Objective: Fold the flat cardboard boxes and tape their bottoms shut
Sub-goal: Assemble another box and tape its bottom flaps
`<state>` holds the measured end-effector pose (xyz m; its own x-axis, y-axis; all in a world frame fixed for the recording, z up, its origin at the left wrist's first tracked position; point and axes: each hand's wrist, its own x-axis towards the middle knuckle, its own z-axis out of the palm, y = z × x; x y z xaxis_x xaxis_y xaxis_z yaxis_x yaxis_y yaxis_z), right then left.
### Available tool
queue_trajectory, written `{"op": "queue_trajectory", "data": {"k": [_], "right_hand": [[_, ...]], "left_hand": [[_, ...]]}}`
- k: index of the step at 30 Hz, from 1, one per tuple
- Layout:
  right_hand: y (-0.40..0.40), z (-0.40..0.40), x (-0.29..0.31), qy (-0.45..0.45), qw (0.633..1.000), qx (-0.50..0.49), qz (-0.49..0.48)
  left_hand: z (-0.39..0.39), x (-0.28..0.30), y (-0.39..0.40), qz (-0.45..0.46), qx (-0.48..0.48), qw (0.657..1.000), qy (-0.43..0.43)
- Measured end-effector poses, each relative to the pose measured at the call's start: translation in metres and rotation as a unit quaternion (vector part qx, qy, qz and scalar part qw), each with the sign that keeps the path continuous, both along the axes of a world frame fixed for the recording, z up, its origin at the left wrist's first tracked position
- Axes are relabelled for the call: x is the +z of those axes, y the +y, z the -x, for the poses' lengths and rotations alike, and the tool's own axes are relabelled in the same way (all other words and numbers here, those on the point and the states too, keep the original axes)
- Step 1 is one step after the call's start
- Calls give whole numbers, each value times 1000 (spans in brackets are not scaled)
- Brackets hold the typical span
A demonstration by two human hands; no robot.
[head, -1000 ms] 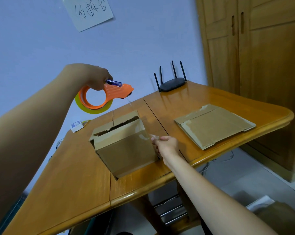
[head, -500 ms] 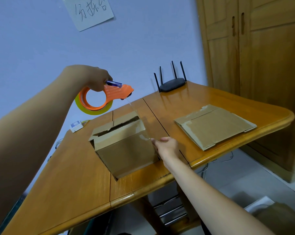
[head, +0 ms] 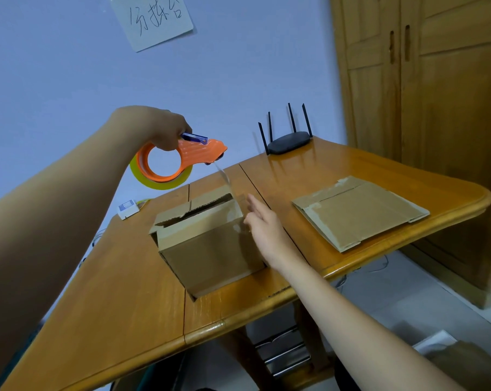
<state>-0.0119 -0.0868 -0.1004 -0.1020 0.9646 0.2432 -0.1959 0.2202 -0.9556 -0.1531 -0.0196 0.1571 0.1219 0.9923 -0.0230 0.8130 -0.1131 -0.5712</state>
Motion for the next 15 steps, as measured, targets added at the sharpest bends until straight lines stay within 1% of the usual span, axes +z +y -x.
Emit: {"op": "queue_trajectory", "data": {"k": [2,5,9,15], "right_hand": [[-1,4,4,-61,997,42,-6],[0,9,2,-125,991,53,-4],[6,12,-6,-136,990,30,-14],[6,14,-15,-132,991,24,-12]], "left_hand": [[-1,0,0,2,-3,1000,3],[-5,-1,0,1,-6,1000,8],[-14,-1,-2,-1,-17,1000,21],[-17,1,-1,-14,-19,1000,15]]}}
